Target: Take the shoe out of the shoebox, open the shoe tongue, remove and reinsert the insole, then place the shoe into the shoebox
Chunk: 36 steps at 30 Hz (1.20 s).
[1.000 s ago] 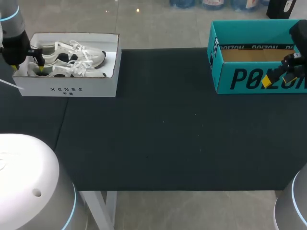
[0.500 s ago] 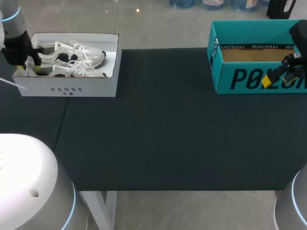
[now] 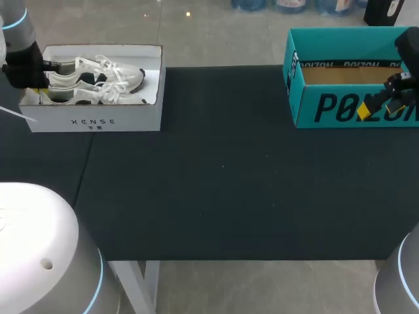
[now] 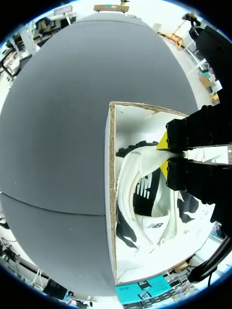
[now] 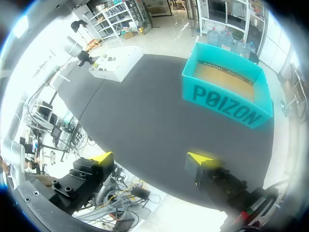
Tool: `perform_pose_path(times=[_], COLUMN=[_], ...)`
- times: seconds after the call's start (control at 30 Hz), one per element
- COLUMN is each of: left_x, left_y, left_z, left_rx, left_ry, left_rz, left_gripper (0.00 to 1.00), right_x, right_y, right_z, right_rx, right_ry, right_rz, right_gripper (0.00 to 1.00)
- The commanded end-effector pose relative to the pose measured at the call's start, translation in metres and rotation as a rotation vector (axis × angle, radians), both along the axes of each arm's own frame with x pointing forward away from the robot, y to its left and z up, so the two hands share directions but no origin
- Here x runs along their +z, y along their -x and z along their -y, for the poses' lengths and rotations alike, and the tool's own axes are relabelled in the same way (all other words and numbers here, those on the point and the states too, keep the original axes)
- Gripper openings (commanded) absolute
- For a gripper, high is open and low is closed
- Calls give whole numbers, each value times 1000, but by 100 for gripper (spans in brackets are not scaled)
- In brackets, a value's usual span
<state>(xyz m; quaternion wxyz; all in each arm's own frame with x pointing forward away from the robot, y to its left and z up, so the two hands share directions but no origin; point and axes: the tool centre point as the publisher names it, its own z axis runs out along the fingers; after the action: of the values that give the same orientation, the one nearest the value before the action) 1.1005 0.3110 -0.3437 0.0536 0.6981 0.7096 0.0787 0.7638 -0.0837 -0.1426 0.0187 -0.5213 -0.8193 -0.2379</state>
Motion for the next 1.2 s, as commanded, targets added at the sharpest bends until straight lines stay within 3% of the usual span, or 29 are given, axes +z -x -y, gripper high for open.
perform_pose_path(times=[0.03,0.7,1.0,1.2], left_x=[16,162,237,256], left_y=[2,1,27,57], left_z=[0,33,77,124], left_rx=[6,85,70,29], left_ry=[-4,78,134,150], left_rz=[31,261,342,375], left_gripper=[0,0,0,0], right_x=[-1,-1,-1,-1], right_y=[-1,-1,-1,-1], right_z=[0,0,0,0], right_rx=[0,0,0,0], right_ry=[2,2,2,2], right_rz=[-2,-2,-2,-2], right_gripper=[100,100,100,100])
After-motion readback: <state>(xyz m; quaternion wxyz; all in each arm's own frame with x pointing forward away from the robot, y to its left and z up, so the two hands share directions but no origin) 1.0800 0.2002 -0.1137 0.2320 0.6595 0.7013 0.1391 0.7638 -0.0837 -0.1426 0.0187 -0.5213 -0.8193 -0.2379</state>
